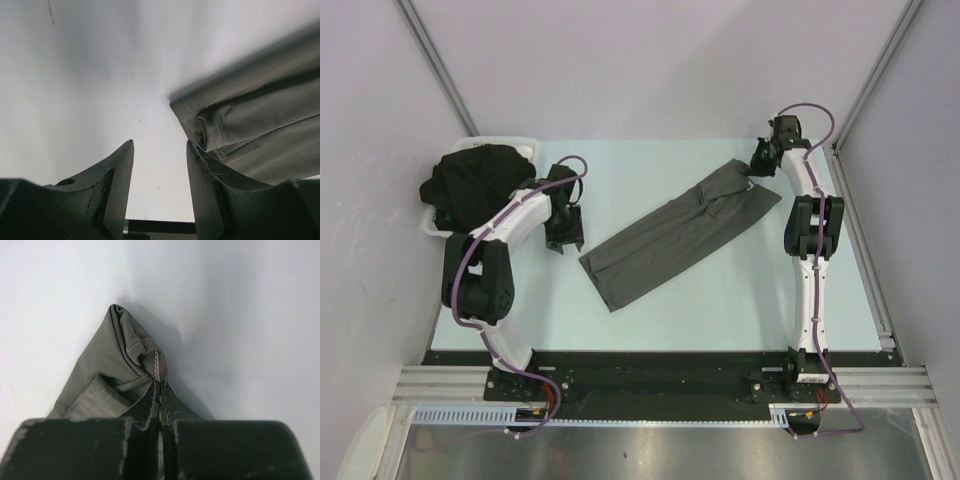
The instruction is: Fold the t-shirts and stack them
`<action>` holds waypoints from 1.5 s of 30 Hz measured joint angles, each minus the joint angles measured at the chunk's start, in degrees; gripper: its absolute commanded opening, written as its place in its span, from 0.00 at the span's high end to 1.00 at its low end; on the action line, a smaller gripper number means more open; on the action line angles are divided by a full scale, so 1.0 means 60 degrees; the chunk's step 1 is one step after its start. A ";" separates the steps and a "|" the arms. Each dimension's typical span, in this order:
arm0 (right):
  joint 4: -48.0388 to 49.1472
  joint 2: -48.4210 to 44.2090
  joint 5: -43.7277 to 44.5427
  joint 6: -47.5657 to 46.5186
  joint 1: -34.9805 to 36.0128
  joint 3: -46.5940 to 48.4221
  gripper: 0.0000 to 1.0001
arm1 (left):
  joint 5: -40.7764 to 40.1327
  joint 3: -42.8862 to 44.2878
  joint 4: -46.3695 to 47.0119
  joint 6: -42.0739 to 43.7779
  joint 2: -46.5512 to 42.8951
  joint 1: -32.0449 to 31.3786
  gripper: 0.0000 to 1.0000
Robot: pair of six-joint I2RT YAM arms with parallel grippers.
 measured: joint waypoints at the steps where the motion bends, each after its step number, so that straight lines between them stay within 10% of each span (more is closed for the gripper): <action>1: 0.0178 0.0029 -0.0018 0.0051 0.0018 0.0047 1.00 | 0.0000 -0.0025 0.0022 -0.0011 0.0000 -0.0018 0.48; 15: 0.0885 0.0073 -0.0106 0.0058 0.0084 0.0106 0.75 | 0.0426 -0.0135 0.0896 -0.0025 0.0284 -0.0466 0.47; 33: 0.0739 -0.5774 -0.0619 -0.0375 -0.0171 -0.4499 0.87 | 0.0747 -0.0605 0.1665 0.0022 0.0805 -0.0594 0.52; 45: 0.0313 -0.6422 -0.0841 -0.0437 -0.0120 -0.5431 0.89 | 0.0787 -0.0805 0.2011 0.0098 0.1140 -0.0597 0.58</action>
